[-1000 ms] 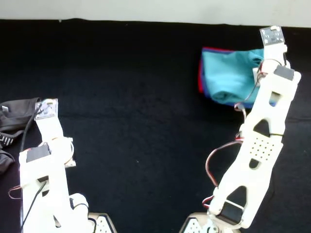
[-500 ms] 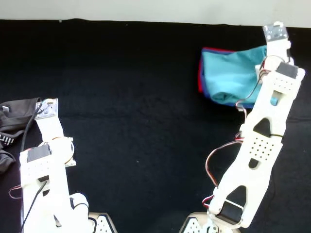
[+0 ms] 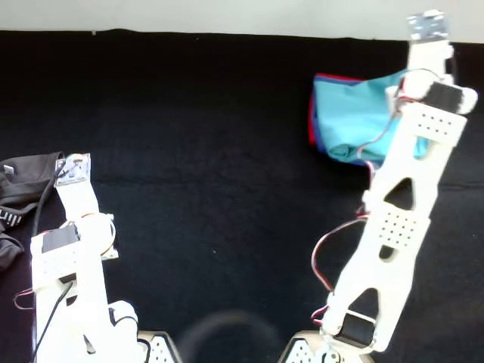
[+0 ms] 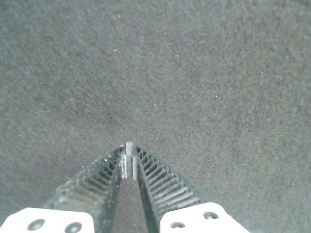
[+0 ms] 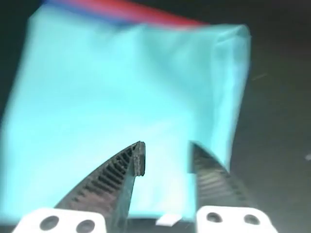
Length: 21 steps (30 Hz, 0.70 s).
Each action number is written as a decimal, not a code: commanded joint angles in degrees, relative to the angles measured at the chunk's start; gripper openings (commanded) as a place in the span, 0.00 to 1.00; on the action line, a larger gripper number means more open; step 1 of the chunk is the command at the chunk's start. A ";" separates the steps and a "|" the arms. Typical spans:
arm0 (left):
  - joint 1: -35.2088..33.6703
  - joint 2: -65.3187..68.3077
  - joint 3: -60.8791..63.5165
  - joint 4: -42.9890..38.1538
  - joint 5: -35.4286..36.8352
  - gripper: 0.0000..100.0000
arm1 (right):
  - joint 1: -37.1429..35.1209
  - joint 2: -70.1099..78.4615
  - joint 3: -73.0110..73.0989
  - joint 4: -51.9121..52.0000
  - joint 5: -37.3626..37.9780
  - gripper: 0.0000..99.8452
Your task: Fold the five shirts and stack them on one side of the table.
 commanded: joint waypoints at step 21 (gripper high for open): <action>0.48 -0.48 2.33 -1.58 -0.44 0.01 | -9.63 -4.44 5.41 4.79 -0.88 0.01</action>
